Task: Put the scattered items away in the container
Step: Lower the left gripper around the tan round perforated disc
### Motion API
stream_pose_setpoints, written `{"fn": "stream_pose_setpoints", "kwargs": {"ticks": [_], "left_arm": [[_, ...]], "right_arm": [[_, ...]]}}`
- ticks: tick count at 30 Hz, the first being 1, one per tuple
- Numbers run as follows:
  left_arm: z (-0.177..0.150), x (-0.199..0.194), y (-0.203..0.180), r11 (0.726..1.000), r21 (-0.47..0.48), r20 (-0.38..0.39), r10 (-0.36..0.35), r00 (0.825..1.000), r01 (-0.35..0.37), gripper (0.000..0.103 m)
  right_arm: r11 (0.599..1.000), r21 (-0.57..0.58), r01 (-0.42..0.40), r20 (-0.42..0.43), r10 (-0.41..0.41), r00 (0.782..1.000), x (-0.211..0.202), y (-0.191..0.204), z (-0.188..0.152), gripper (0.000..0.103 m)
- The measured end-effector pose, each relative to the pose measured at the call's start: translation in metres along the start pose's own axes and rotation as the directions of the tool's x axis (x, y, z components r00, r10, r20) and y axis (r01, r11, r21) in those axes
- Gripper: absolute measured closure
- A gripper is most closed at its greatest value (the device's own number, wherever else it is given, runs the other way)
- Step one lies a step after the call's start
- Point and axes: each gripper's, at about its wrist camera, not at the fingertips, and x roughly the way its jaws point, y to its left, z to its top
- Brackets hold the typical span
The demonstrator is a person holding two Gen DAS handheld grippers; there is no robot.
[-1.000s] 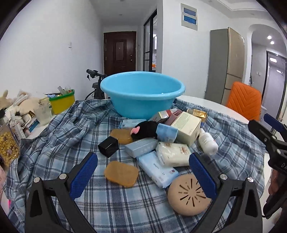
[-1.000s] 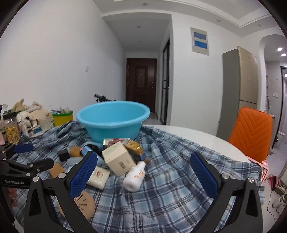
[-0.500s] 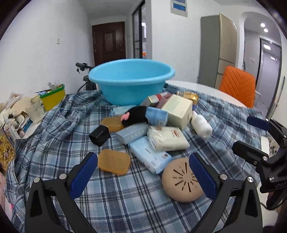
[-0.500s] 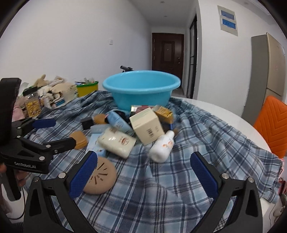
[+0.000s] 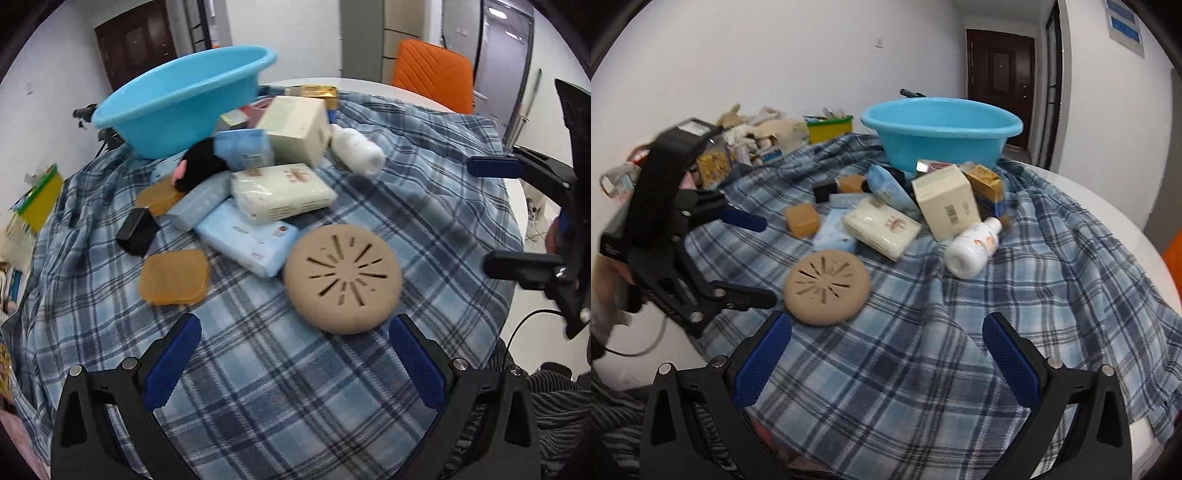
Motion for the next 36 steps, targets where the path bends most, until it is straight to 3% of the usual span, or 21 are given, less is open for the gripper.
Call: {"fn": "stream_pose_setpoints", "kwargs": {"ticks": [3, 10, 16, 21, 22, 23, 24, 36], "left_arm": [[0.006, 0.009, -0.009, 1.000, 0.006, -0.008, -0.018, 1.000, 0.018, 0.000], [0.017, 0.031, -0.025, 0.997, 0.072, -0.027, 0.027, 0.999, -0.025, 0.000], [0.021, 0.036, -0.025, 0.999, 0.047, -0.031, -0.020, 0.999, 0.021, 0.000], [0.022, 0.038, -0.027, 0.999, 0.043, -0.021, -0.018, 1.000, 0.019, 0.000], [0.022, 0.036, -0.026, 0.999, 0.032, -0.001, -0.023, 1.000, 0.023, 0.003], [0.022, 0.034, -0.024, 0.999, 0.015, 0.021, -0.034, 0.999, 0.034, 0.023], [0.022, 0.031, -0.023, 0.999, 0.002, 0.030, -0.050, 0.998, 0.050, 0.025], [0.015, 0.003, -0.009, 0.998, -0.039, 0.062, -0.055, 0.997, 0.058, 0.026]], "right_arm": [[1.000, 0.014, -0.014, -0.008, 0.014, 1.000, 0.003, 0.000, 0.000, 0.000], [1.000, 0.020, 0.022, 0.002, -0.022, 1.000, -0.005, -0.008, -0.001, 0.000], [0.996, 0.066, 0.056, -0.008, -0.056, 0.998, -0.007, -0.022, -0.007, 0.000], [0.994, 0.093, 0.050, 0.001, -0.050, 0.999, -0.005, -0.024, -0.006, 0.000], [0.995, 0.093, 0.046, 0.002, -0.046, 0.999, -0.004, -0.022, -0.006, 0.000], [0.995, 0.088, 0.045, 0.002, -0.046, 0.999, -0.004, -0.021, -0.006, 0.000], [0.996, 0.080, 0.048, 0.003, -0.048, 0.999, -0.003, -0.019, -0.006, 0.000], [0.993, 0.109, 0.052, -0.003, -0.052, 0.999, -0.001, -0.024, -0.008, 0.000]]}}
